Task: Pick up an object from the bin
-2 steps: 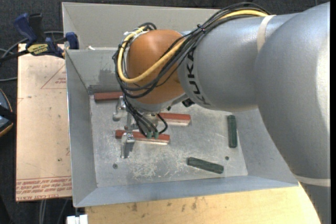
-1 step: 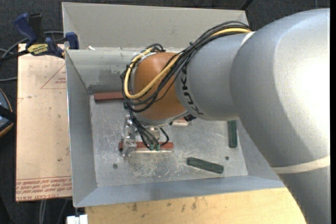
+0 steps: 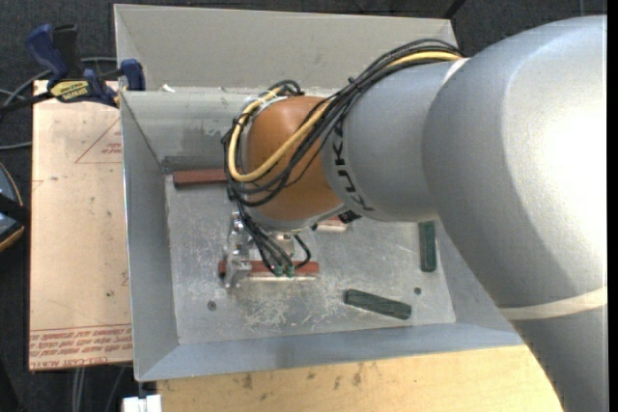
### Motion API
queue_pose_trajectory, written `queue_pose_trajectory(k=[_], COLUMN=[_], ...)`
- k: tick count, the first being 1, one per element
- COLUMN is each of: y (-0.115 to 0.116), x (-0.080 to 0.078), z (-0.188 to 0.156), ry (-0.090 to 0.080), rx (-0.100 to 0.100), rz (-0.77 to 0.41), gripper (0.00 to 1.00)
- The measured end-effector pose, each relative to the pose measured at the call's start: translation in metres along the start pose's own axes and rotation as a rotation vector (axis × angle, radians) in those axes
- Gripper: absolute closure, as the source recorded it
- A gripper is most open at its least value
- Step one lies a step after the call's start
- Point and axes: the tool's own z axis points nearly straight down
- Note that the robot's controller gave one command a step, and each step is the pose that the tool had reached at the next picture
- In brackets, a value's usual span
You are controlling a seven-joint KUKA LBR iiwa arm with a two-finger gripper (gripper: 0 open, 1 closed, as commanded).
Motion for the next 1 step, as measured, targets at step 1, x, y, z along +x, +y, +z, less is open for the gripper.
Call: queue_pose_trajectory(k=[1], y=[-0.013], x=[0.0064], z=[-0.1728], ry=[0.006], rx=[0.005], rz=[-0.058], gripper=[1.0])
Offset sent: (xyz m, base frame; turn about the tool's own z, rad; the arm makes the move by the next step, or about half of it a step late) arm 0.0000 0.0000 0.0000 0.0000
